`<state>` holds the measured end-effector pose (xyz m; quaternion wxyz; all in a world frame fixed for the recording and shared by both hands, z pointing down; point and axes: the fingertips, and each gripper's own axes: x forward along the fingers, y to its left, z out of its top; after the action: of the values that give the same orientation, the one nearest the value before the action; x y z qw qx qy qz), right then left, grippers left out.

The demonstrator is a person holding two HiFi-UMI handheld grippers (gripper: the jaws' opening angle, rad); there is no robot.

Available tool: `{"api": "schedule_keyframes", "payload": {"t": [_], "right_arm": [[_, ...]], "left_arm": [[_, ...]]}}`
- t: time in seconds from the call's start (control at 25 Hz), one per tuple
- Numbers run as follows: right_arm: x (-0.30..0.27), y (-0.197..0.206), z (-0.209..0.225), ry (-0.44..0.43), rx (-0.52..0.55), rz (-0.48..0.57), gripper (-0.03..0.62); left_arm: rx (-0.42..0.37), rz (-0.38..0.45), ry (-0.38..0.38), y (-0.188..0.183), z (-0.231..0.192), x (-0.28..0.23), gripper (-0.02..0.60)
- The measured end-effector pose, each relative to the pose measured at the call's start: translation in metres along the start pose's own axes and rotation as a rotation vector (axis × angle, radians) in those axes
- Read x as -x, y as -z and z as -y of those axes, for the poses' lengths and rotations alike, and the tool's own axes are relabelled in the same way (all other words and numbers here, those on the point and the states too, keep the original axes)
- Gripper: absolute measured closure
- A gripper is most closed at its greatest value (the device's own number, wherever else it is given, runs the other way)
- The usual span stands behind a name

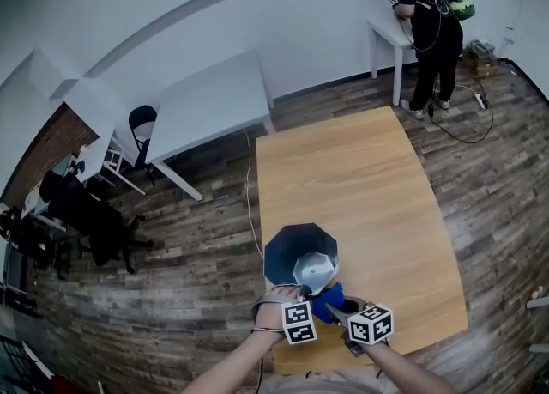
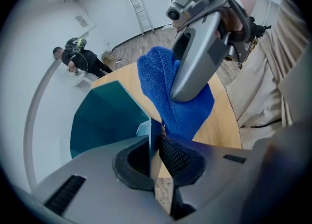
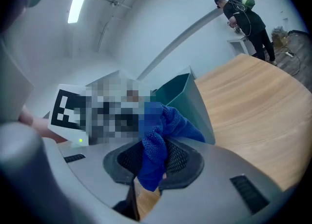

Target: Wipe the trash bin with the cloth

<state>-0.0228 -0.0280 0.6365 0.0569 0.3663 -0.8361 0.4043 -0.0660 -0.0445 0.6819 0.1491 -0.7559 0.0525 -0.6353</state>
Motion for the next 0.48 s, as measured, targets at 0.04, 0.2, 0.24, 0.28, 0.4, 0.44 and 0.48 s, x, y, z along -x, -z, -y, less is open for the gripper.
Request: {"api": "schedule_keyframes", "payload": {"t": [0.04,0.2,0.24,0.28,0.4,0.44,0.48], "right_arm": [[-0.002,-0.002,-0.005,-0.006,0.003,0.003,0.514],[-0.018,-0.003,-0.014,-0.018,0.018,-0.002,0.514],[-0.023,-0.002,-0.012,-0.016,0.019,-0.008,0.514],[-0.027,0.002,-0.010,-0.012,0.017,-0.016,0.514],[-0.033,0.018,-0.001,0.004,0.010,-0.053,0.514],[-0.035,0.021,0.004,0.010,0.013,-0.068,0.513],[-0.038,0.024,0.009,0.017,0.019,-0.083,0.514]], "left_arm": [[0.004,-0.001,0.000,-0.001,0.000,0.000,0.541],[0.002,-0.003,-0.005,-0.004,-0.005,-0.001,0.543],[-0.001,-0.002,-0.006,-0.005,-0.006,-0.001,0.543],[-0.004,-0.001,-0.005,-0.005,-0.005,-0.002,0.543],[-0.007,0.005,0.001,-0.005,0.004,-0.002,0.543],[-0.007,0.006,0.003,-0.006,0.005,-0.002,0.543],[-0.007,0.006,0.005,-0.007,0.004,-0.002,0.543]]}}
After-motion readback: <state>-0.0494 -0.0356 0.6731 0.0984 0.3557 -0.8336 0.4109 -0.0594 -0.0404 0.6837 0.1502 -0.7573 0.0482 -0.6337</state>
